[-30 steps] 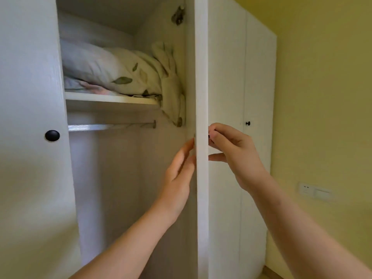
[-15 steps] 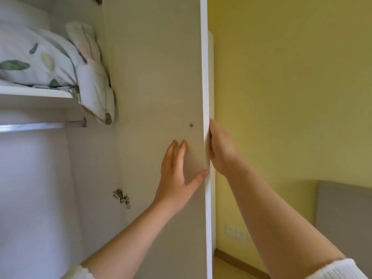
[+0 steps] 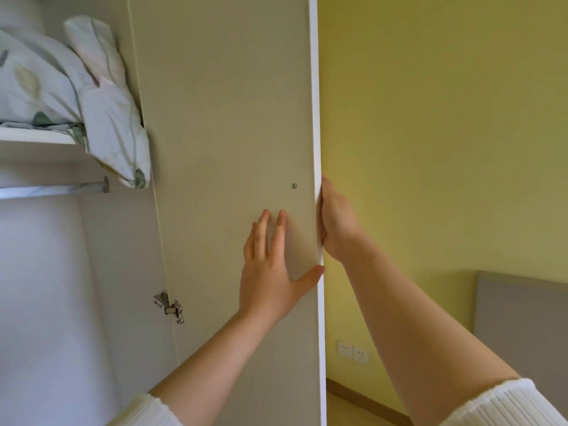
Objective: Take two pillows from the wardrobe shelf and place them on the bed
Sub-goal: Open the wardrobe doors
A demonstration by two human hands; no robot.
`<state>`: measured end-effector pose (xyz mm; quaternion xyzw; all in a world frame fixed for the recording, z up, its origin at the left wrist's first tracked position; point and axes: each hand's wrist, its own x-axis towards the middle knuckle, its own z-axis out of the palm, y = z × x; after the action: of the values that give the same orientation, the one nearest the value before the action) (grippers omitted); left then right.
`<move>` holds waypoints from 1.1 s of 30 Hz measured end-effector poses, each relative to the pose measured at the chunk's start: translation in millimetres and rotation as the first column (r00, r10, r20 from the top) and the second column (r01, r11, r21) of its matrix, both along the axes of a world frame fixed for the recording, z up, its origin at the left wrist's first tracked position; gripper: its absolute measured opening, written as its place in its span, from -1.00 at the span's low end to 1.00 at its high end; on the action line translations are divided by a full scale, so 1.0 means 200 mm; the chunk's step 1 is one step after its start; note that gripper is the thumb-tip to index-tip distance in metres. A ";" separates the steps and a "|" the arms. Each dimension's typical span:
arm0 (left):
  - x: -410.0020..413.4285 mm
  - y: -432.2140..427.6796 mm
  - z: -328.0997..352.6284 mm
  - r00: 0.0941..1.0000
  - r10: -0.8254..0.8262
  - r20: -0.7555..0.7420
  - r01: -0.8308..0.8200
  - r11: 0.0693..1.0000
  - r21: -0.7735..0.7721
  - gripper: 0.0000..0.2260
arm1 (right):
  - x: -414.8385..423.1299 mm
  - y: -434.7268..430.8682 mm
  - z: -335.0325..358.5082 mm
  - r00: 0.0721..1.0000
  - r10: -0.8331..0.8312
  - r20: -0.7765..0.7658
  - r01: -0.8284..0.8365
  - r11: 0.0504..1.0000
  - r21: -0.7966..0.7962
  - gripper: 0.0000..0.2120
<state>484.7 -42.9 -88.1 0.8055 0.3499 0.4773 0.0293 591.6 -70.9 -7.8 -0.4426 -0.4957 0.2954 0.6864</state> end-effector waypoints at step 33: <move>-2.00 -0.14 0.41 0.413 0.896 0.162 -0.907 0.389 0.158 -0.67 | -1.75 0.15 -0.03 0.844 0.050 0.534 -0.214 0.944 0.250 -0.76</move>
<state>83.9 -70.6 -7.0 0.4730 0.6736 0.4727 -0.3148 242.2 -40.5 -13.8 -0.3608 -0.7312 0.1332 0.5634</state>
